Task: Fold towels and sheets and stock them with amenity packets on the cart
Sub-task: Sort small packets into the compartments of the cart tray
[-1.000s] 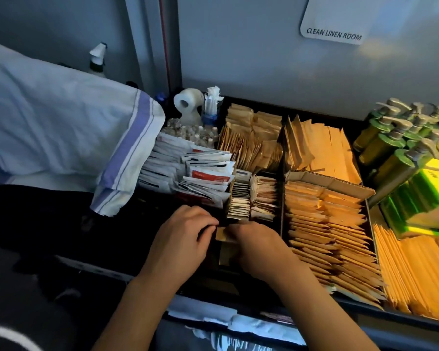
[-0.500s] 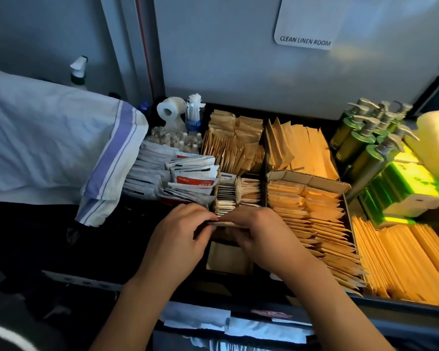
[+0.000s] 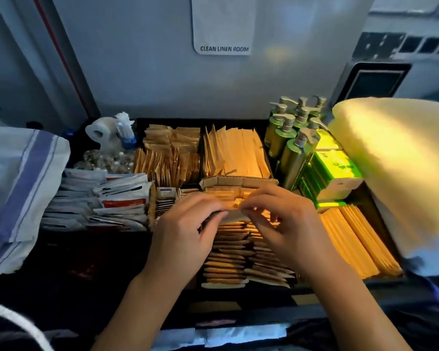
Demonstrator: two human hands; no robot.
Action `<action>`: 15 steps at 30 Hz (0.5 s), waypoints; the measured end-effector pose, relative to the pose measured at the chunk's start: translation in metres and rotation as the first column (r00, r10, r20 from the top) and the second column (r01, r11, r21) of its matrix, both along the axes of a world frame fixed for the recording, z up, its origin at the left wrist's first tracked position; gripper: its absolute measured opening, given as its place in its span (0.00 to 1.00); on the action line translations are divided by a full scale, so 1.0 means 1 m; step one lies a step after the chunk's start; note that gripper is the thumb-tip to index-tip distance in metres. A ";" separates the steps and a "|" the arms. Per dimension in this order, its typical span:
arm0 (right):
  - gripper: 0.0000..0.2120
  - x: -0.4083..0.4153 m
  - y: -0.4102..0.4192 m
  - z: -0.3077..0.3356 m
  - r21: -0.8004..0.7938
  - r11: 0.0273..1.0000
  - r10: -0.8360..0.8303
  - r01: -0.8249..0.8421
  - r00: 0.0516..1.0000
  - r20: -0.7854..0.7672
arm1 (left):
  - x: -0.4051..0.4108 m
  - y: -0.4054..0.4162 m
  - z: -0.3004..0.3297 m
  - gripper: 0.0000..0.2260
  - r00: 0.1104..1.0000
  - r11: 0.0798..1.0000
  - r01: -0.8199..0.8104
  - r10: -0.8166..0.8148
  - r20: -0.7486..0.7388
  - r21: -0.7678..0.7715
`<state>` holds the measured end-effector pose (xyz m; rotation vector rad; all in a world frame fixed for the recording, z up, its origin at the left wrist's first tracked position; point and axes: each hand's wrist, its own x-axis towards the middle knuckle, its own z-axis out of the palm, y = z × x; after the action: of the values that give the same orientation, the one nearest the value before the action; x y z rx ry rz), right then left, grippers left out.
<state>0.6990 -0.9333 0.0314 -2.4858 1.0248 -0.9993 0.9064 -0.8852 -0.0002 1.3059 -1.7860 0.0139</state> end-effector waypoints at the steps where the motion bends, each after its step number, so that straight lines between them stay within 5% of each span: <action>1: 0.09 -0.009 -0.003 0.000 0.010 1.000 -0.019 0.019 1.000 0.020 | -0.008 -0.006 0.002 0.08 1.000 1.000 0.005 -0.005 0.002 -0.002; 15: 0.08 -0.057 -0.045 -0.045 0.178 0.978 -0.113 0.109 0.994 0.011 | -0.053 -0.047 -0.026 0.07 0.996 0.986 -0.030 0.016 0.082 0.163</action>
<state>0.6421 -0.9779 -0.0133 -2.2919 1.2017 -0.9202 0.8531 -0.9327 -0.0263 1.4611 -1.8729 -0.0702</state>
